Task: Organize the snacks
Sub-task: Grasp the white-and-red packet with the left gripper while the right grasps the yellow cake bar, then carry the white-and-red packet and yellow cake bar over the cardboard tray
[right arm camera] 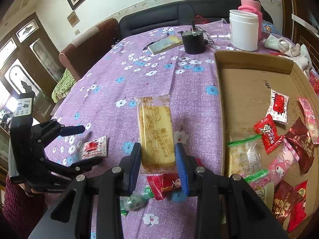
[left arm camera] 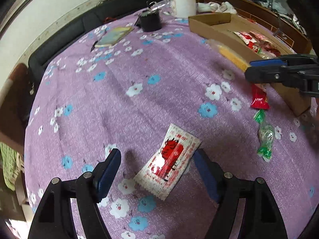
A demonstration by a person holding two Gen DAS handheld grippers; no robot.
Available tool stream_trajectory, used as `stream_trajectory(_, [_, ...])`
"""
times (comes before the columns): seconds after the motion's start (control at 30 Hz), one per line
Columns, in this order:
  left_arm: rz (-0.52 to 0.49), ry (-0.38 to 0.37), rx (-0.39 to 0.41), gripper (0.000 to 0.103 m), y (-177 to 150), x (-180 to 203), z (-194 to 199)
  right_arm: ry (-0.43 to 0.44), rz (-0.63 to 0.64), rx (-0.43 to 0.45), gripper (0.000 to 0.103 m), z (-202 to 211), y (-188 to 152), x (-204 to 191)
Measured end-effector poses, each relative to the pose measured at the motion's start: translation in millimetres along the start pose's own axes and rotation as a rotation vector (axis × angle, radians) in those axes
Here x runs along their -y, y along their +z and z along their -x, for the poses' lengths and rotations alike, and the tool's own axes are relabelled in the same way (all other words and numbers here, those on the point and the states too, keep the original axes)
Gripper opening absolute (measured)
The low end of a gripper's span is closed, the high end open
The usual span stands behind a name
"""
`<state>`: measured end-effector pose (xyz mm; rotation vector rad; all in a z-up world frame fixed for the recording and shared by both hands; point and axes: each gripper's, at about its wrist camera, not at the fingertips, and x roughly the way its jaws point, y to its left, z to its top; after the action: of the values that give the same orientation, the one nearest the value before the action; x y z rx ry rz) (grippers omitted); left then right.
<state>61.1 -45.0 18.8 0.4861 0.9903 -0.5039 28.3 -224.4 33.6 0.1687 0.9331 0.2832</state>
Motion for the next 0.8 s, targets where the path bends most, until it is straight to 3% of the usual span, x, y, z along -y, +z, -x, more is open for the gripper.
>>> stream_trajectory(0.03, [0.005,-0.002,-0.004,0.078,0.5,-1.2,-0.5,0.001,0.0,-0.001,0.033,-0.2,-0.1,0.1])
stream_trajectory(0.17, [0.089,-0.048,-0.003,0.041,2.4,-5.7,-2.2,0.0,-0.001,-0.002,0.033,-0.6,-0.5,0.1])
stream_trajectory(0.2, [0.109,-0.051,0.001,0.036,2.1,-4.7,-2.0,0.0,-0.001,-0.002,0.033,-0.5,-0.5,0.0])
stream_trajectory(0.37, [0.201,0.022,0.023,0.033,-2.7,7.6,2.1,-0.002,-0.003,0.0,0.033,-0.3,-0.3,0.2])
stream_trajectory(0.6, [0.316,0.19,0.06,0.03,16.1,25.5,6.8,-0.019,-0.006,0.021,0.033,3.7,2.0,2.2])
stream_trajectory(0.8, [0.535,0.247,0.125,0.03,43.6,23.9,15.5,-0.08,-0.037,0.068,0.033,11.0,6.9,14.1])
